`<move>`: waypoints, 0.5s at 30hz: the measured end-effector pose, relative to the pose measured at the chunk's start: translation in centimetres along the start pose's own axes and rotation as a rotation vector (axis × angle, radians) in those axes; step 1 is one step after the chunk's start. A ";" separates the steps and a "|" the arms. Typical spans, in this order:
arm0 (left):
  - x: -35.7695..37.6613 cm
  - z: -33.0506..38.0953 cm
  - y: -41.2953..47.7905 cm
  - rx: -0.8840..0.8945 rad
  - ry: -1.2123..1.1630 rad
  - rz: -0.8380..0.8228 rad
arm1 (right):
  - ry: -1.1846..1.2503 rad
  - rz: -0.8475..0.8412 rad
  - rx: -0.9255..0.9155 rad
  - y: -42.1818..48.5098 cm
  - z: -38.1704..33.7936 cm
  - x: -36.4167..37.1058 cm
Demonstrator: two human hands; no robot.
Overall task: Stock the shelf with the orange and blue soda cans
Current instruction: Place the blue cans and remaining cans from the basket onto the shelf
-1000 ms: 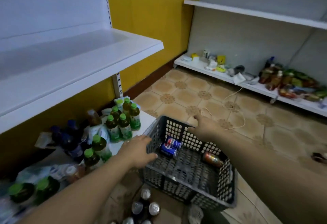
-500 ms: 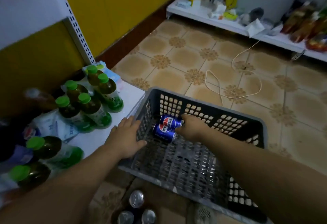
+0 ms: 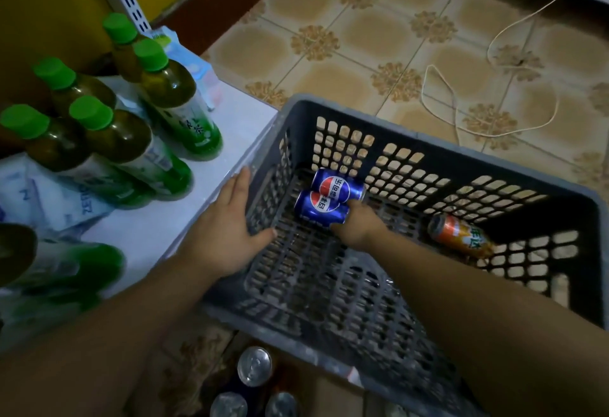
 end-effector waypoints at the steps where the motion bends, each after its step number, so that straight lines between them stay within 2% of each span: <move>1: 0.0 0.0 0.1 -0.003 0.006 0.002 | 0.066 0.020 0.015 0.7 0.4 0.4; 6: 0.0 0.0 0.1 -0.003 0.038 0.038 | 0.286 0.065 0.116 2.2 1.7 2.6; 15: 0.0 -0.2 0.1 -0.008 0.044 0.050 | 0.500 0.177 0.033 1.6 2.1 3.2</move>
Point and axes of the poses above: each hand's wrist, its own y-axis towards the middle knuckle, its own x-axis out of the palm, z = x × y, the point moved 4 cm from there along y, towards the middle knuckle, and after that the axes turned 14 degrees about y, right-handed, at the moved point
